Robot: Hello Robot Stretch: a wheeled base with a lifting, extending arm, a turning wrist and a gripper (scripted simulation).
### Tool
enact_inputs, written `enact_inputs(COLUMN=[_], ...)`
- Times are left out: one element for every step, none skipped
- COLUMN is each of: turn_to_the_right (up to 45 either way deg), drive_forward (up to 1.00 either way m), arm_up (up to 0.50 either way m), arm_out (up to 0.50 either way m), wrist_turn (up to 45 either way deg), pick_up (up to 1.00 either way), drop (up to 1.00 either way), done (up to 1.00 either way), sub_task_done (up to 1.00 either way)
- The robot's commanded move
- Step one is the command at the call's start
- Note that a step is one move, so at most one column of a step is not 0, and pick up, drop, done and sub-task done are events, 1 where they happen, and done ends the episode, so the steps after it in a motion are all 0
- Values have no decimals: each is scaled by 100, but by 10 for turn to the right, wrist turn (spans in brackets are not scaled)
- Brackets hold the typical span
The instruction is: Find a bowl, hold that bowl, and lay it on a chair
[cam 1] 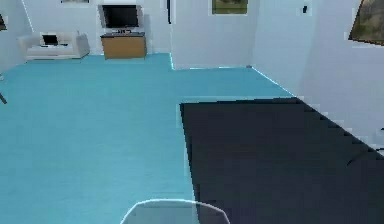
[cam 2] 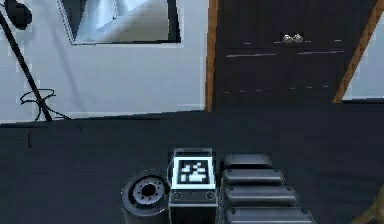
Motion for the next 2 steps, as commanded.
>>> enact_inputs(turn_to_the_right=[-450, -450], drive_forward=[0, 0], arm_up=[0, 0], arm_out=[0, 0], wrist_turn=[0, 0], pick_up=[0, 0], drop=[0, 0], done=[0, 0], sub_task_done=[0, 0])
